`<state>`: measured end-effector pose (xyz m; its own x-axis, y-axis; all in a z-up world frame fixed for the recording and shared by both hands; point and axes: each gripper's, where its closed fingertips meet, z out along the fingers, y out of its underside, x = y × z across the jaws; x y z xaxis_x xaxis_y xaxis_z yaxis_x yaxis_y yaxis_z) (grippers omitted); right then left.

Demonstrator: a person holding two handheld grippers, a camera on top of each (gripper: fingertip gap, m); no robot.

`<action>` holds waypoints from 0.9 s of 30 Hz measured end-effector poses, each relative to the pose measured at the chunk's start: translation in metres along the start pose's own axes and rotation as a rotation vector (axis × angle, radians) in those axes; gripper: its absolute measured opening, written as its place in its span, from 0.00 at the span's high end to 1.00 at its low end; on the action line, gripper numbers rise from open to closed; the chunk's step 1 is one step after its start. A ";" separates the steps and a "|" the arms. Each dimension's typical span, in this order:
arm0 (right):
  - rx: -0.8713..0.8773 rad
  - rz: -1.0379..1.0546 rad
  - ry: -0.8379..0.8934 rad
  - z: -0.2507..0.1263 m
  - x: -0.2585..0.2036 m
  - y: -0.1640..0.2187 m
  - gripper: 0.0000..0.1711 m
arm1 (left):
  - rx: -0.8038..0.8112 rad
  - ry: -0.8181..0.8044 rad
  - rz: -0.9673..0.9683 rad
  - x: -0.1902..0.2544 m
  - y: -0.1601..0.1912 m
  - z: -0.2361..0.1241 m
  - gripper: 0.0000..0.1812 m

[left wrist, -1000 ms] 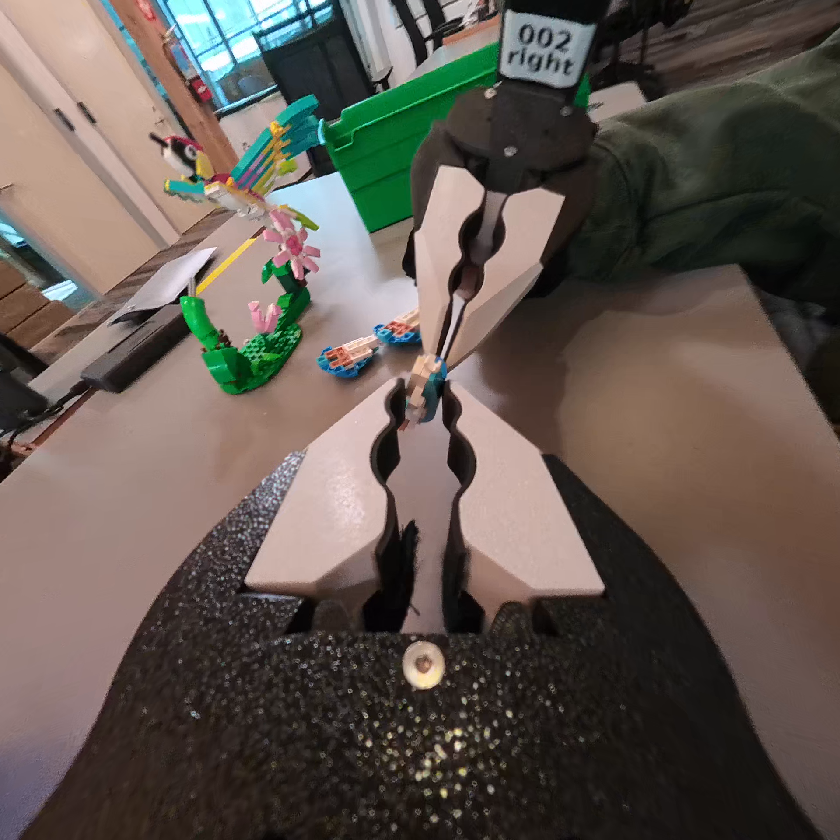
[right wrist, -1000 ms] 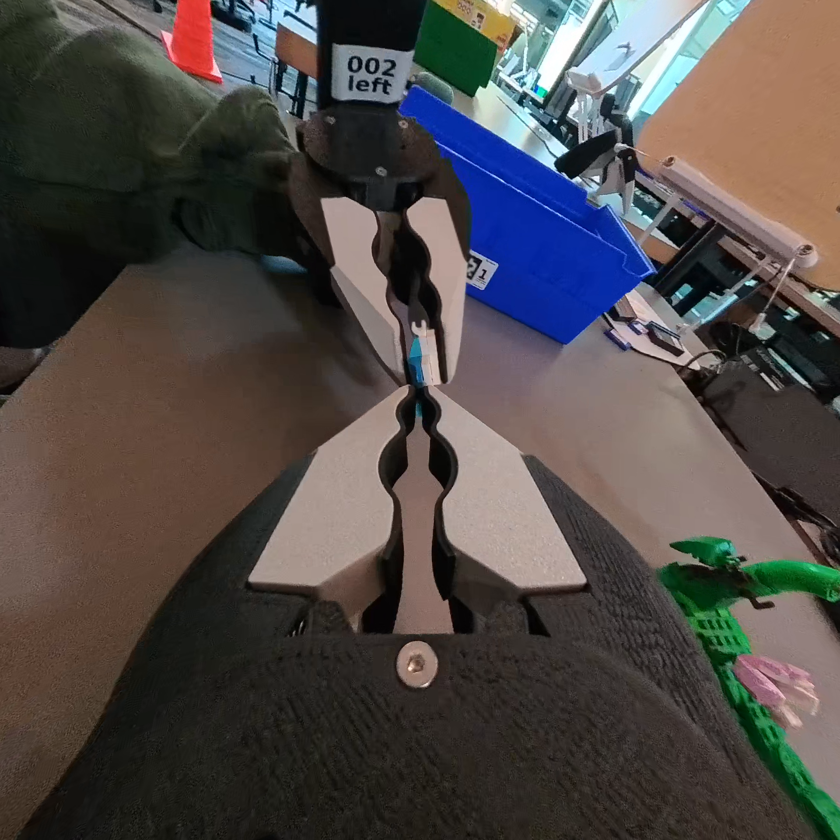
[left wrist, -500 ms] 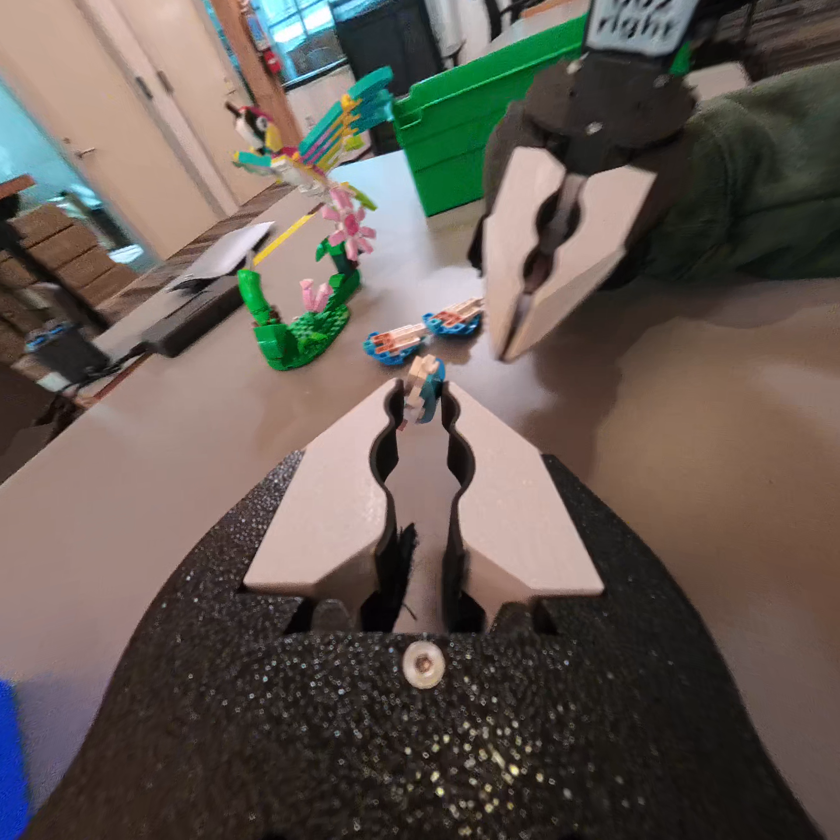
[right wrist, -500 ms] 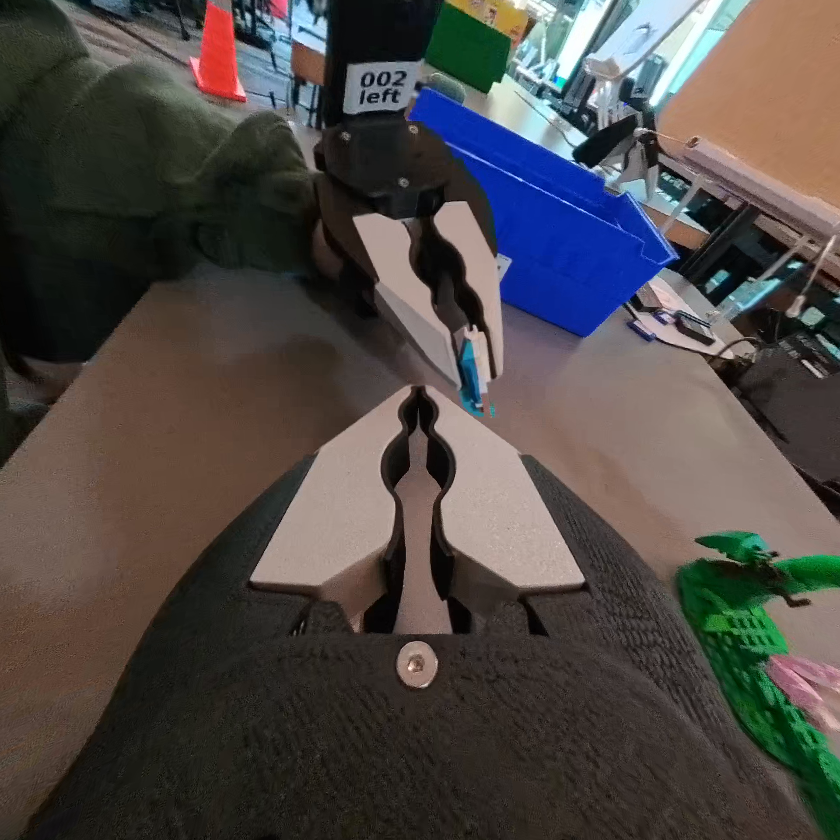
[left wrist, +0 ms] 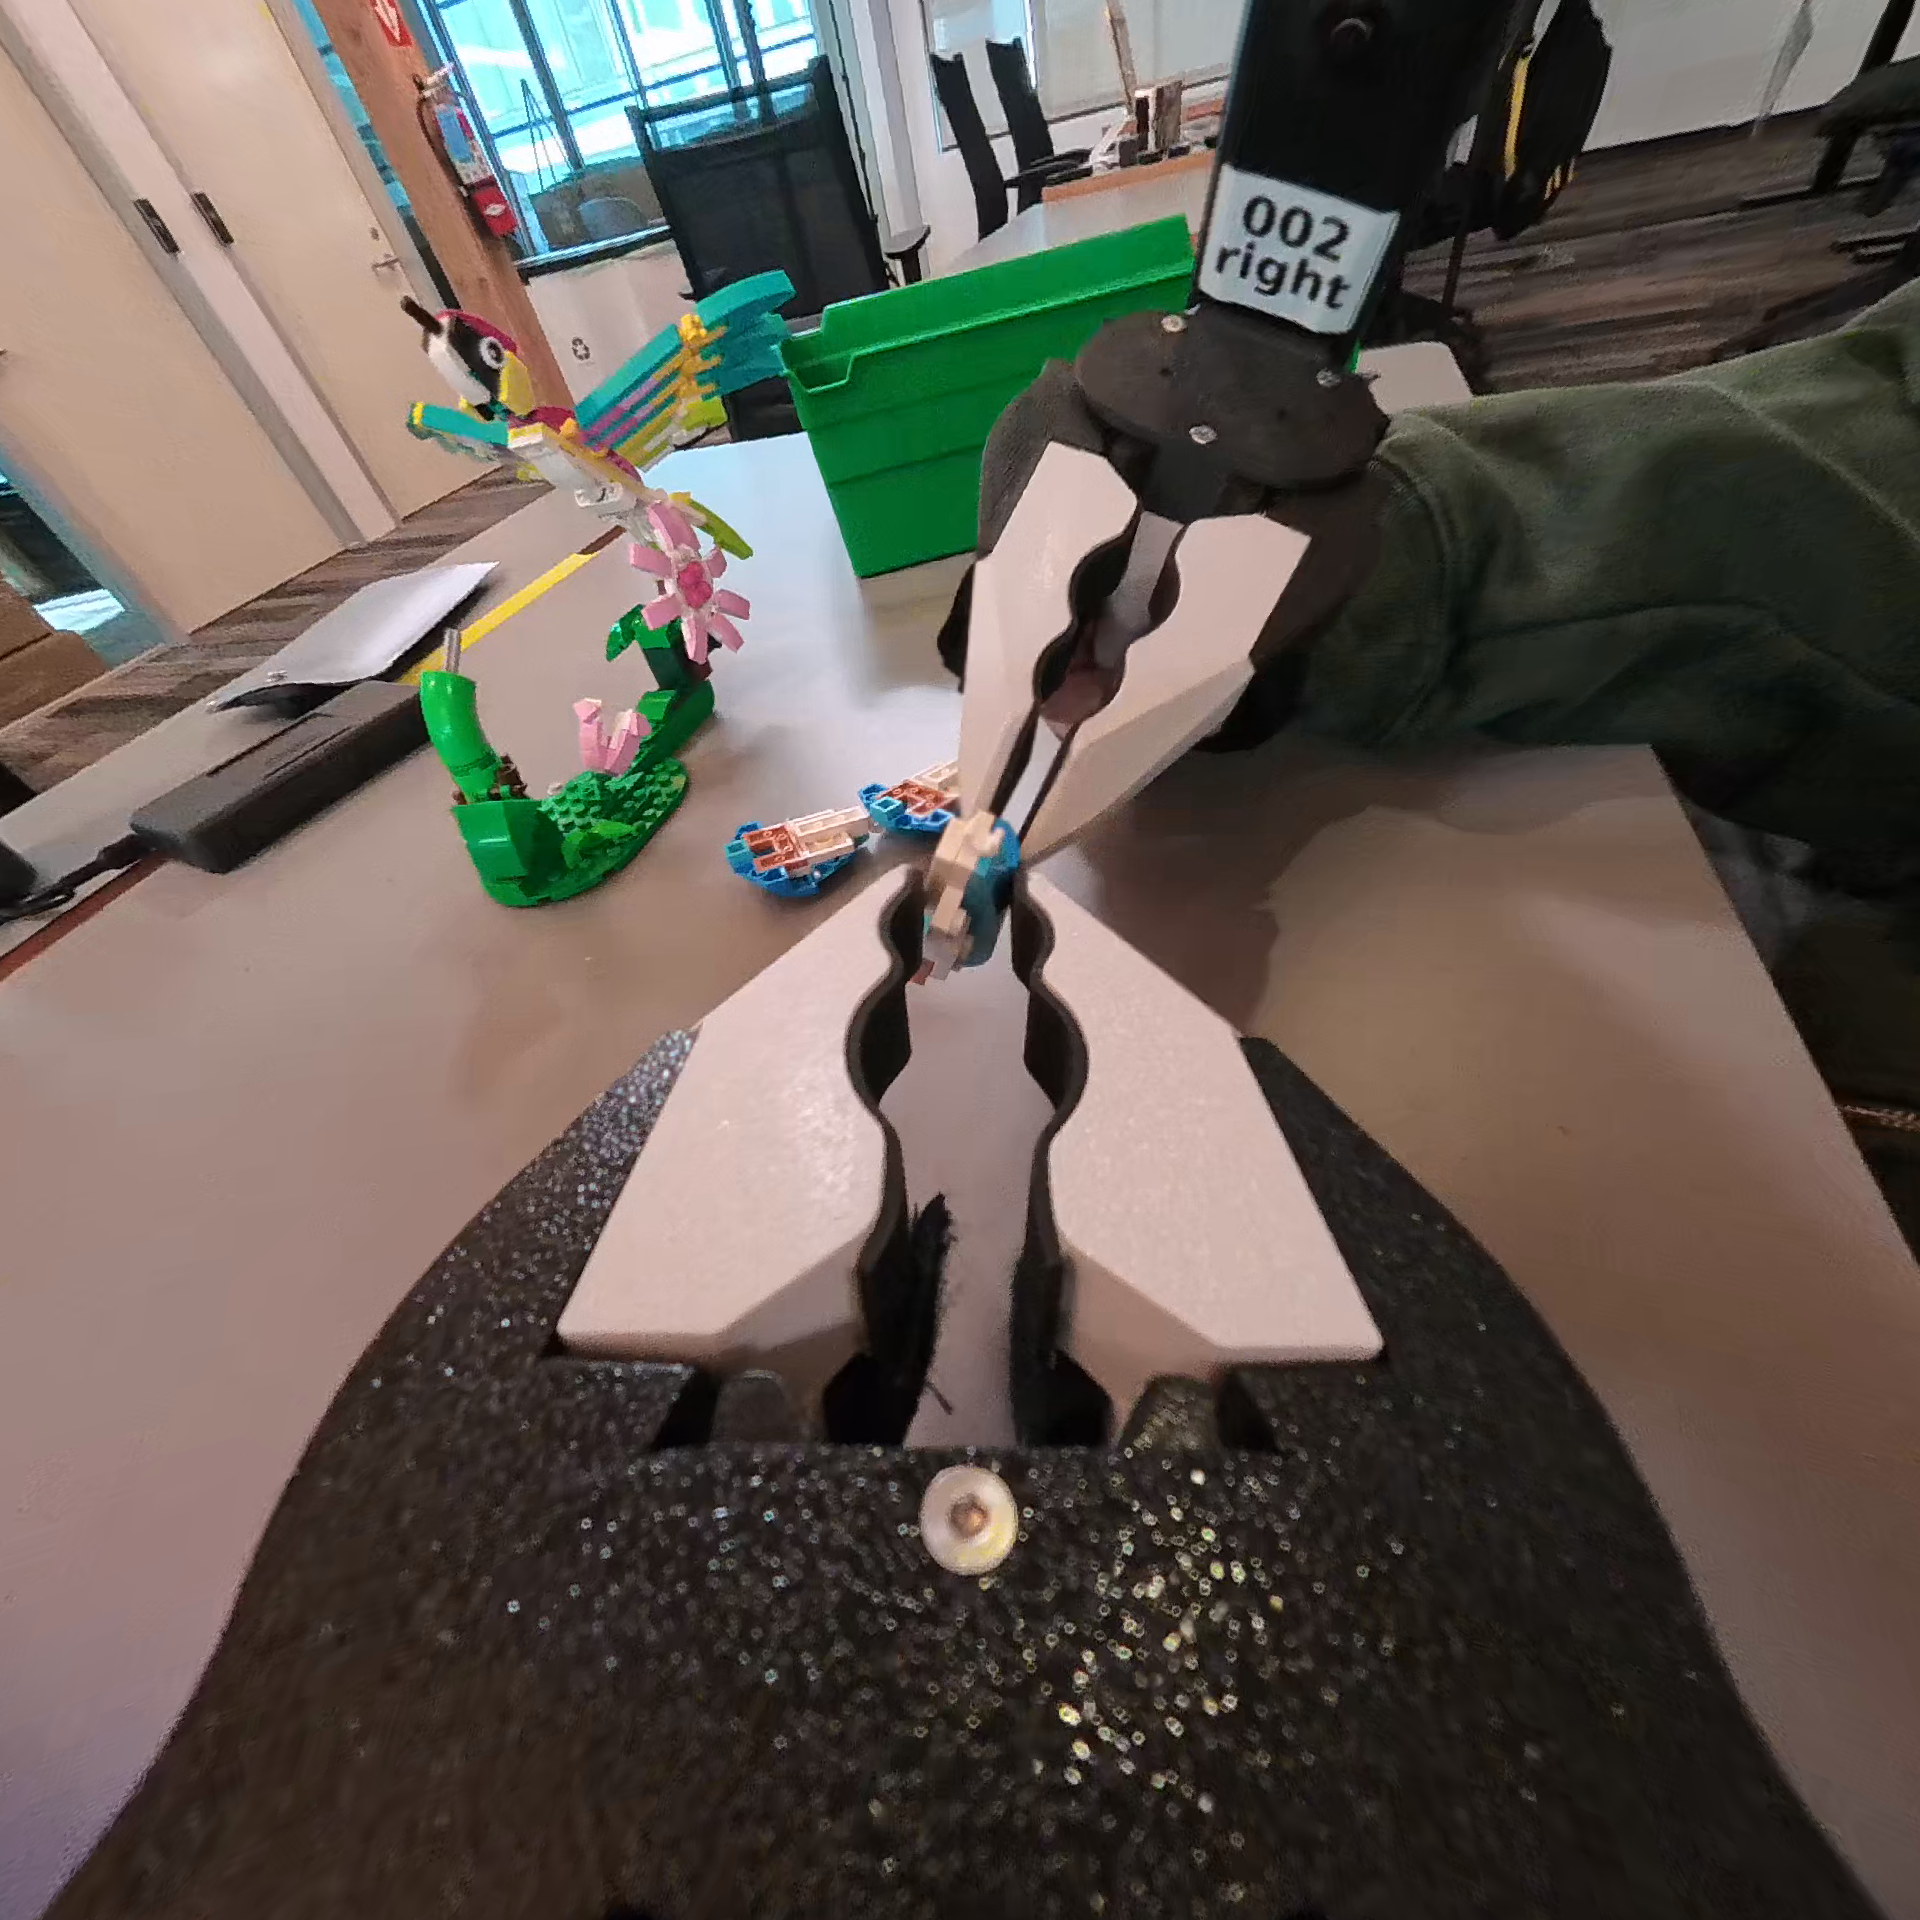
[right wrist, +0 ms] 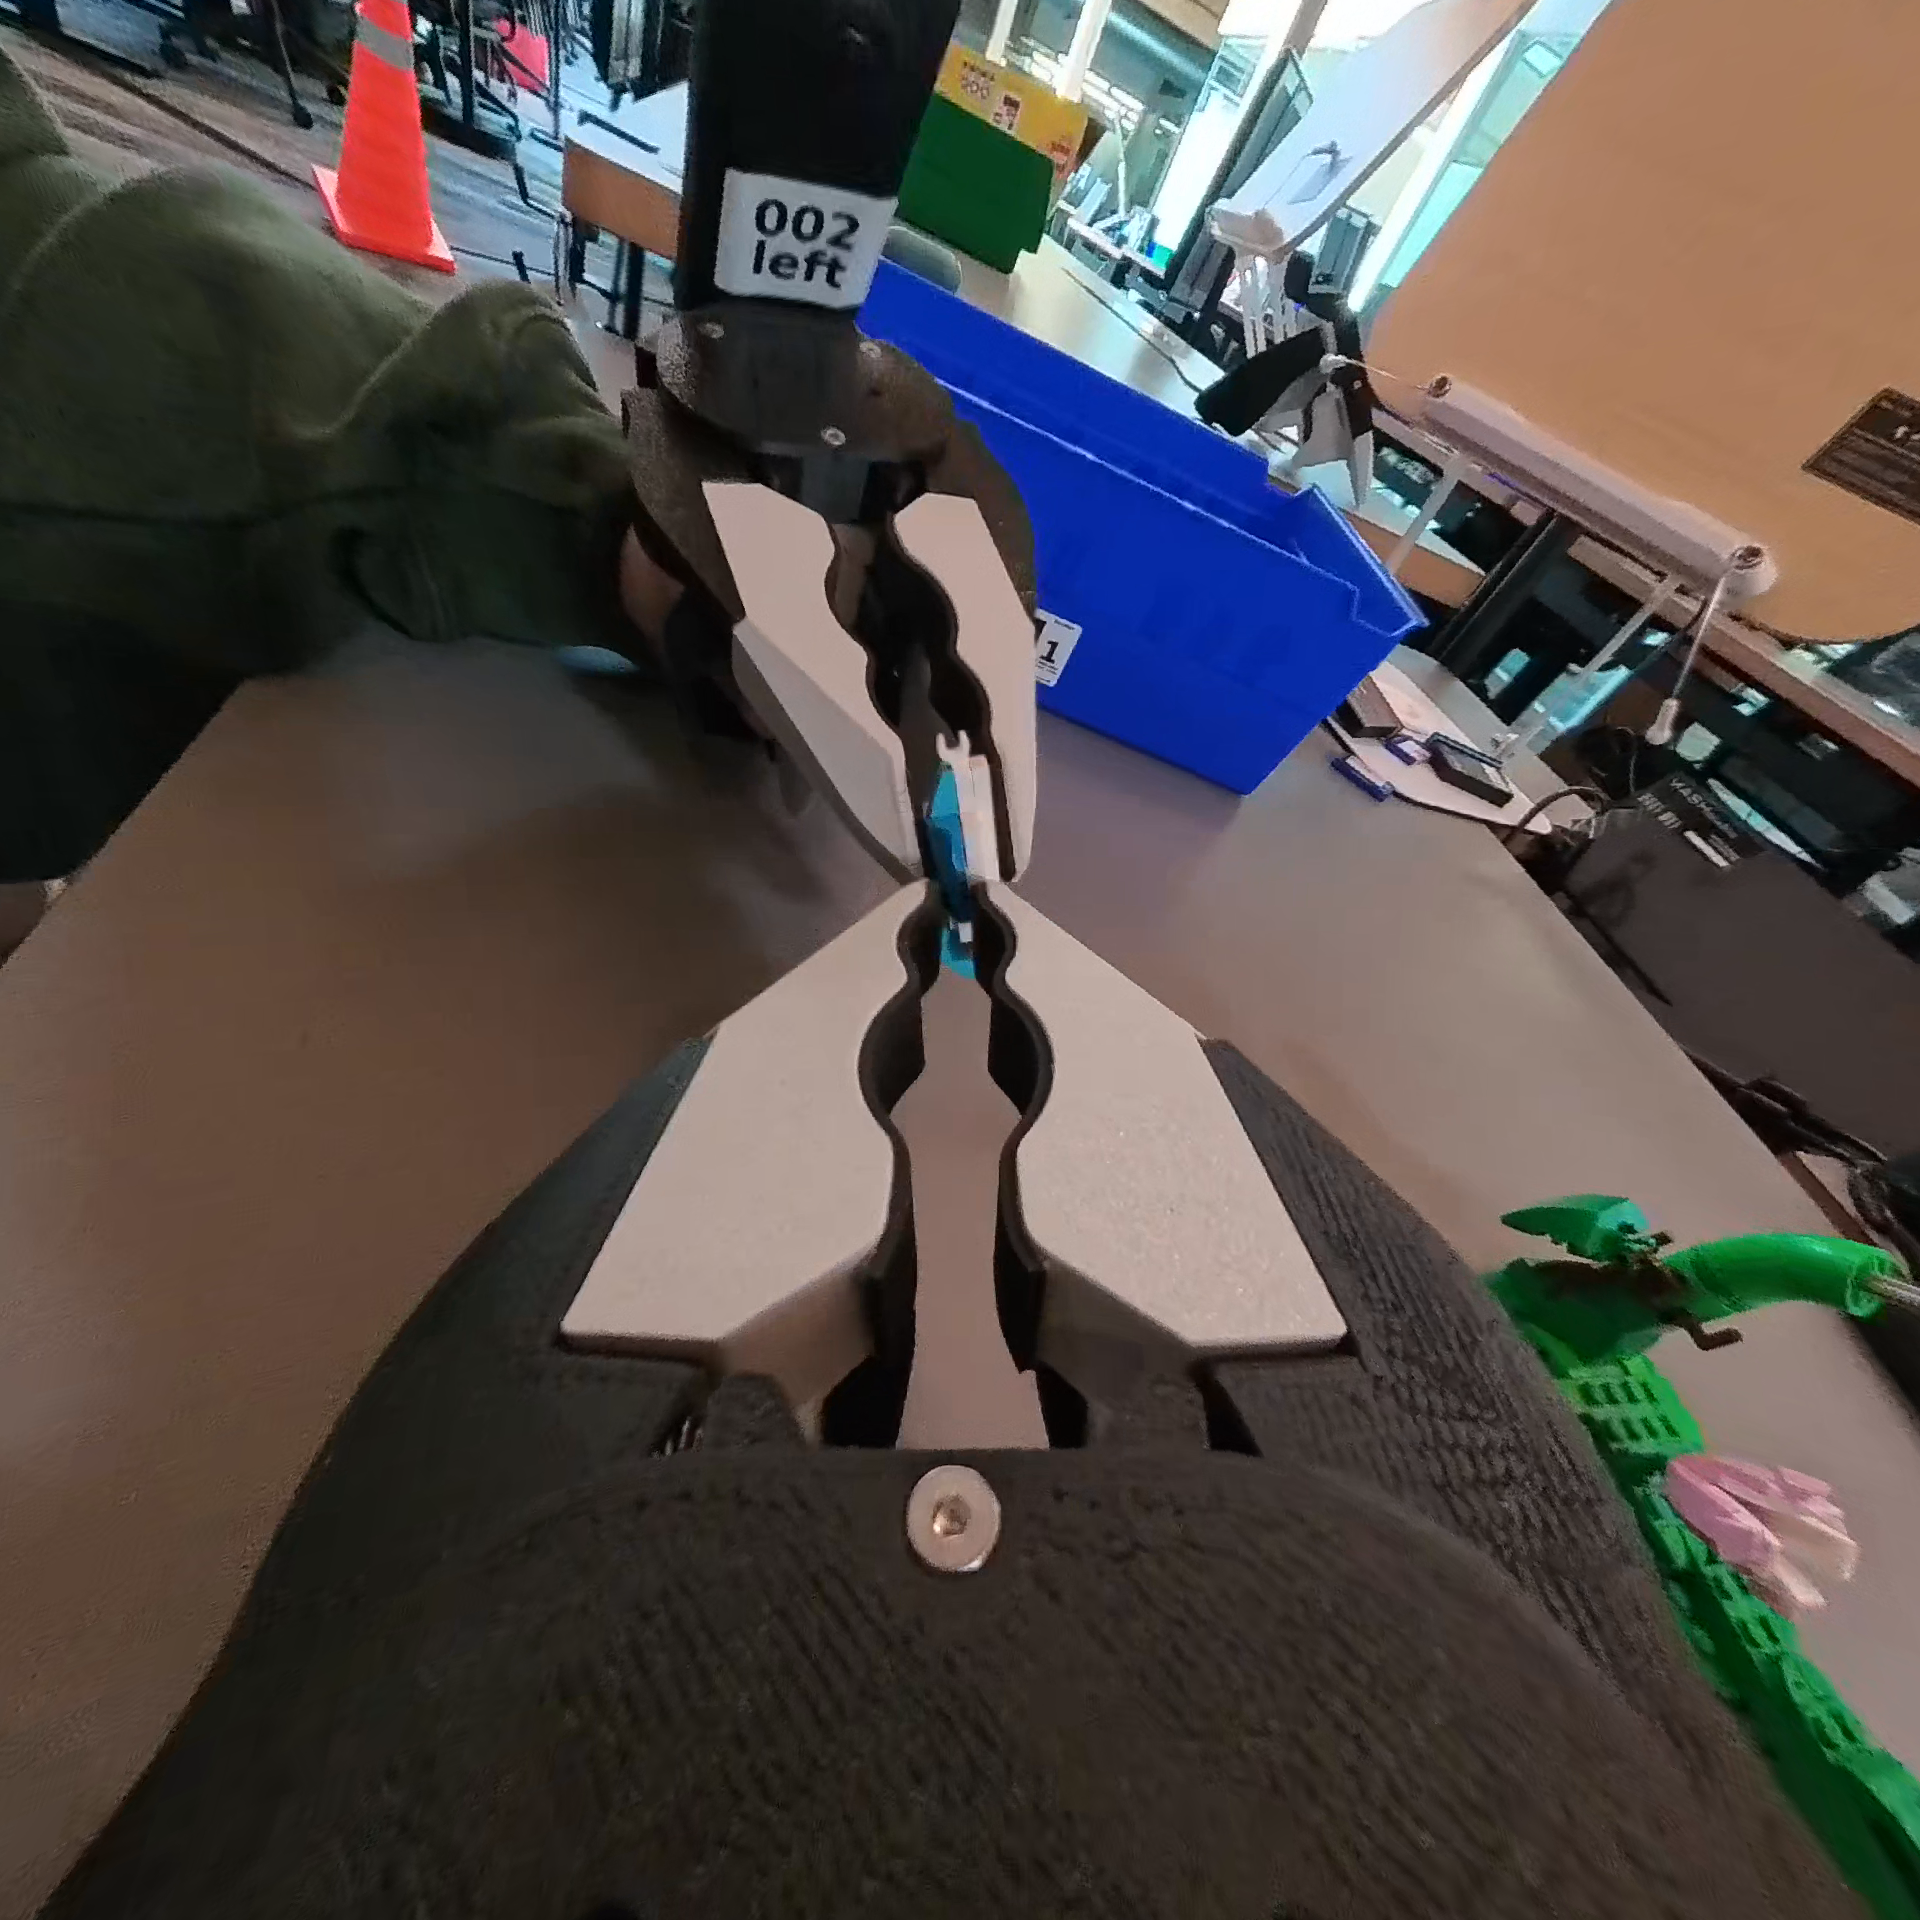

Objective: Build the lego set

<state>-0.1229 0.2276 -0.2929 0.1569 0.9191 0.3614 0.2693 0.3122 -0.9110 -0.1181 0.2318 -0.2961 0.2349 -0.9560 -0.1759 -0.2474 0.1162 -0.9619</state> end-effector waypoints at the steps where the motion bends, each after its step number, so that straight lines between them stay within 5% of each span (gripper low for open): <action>1: 0.006 0.022 -0.011 -0.001 0.000 -0.001 0.99 | 0.008 0.005 -0.004 0.001 -0.001 0.000 0.93; 5: 0.076 0.144 -0.061 -0.006 0.001 -0.009 0.99 | 0.053 -0.002 -0.004 0.002 -0.008 -0.001 0.74; 12: 0.196 0.301 -0.183 -0.014 -0.004 -0.025 0.99 | 0.174 0.137 -0.136 0.014 -0.025 -0.007 0.93; 27: 0.179 0.273 -0.131 -0.017 0.003 -0.023 1.00 | 0.048 0.033 -0.081 0.007 -0.012 0.008 0.94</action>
<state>-0.1124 0.2194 -0.2672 0.0738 0.9939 0.0821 0.0615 0.0776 -0.9951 -0.1060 0.2257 -0.2877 0.2211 -0.9710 -0.0905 -0.1828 0.0499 -0.9819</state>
